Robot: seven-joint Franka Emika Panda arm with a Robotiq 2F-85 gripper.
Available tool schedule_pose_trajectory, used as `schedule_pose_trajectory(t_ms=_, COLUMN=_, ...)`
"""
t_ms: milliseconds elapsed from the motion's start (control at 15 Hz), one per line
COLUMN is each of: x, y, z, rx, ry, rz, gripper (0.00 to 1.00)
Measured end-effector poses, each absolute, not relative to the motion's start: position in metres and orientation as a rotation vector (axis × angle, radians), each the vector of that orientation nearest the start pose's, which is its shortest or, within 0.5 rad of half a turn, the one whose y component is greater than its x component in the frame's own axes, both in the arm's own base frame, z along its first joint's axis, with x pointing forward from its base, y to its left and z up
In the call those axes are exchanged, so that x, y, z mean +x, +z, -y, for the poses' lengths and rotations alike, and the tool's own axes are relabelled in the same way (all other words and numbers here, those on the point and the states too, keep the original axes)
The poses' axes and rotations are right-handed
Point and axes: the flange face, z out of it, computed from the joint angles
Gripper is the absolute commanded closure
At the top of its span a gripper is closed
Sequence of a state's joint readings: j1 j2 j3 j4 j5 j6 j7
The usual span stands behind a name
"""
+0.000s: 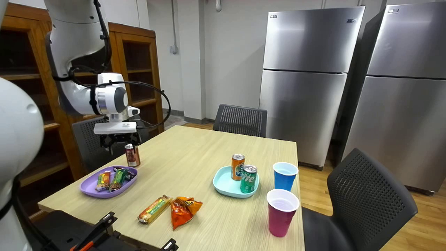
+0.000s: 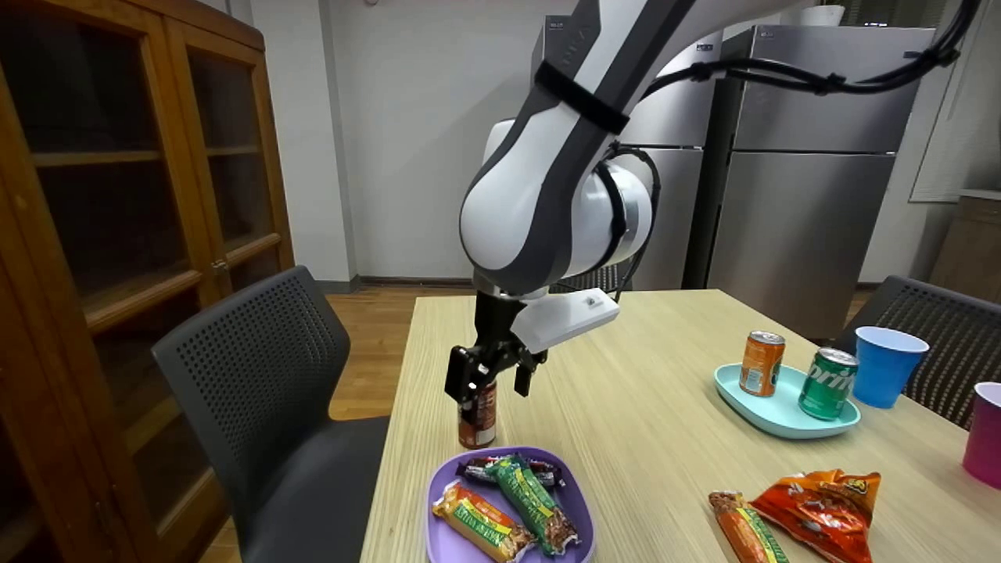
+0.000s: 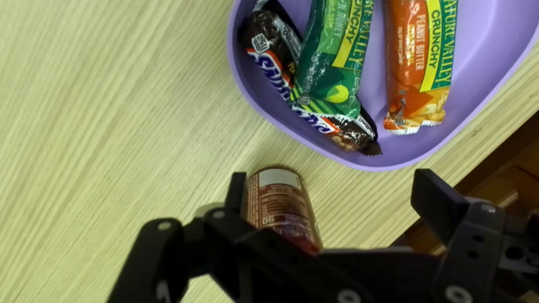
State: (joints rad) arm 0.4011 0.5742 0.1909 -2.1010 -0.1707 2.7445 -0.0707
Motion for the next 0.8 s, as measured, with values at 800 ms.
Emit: schedule_pose_trajectory(t_ms=800, x=0.503, y=0.142, z=-0.362, rx=-2.996, ry=-0.217, rz=1.1, gripper=0.0)
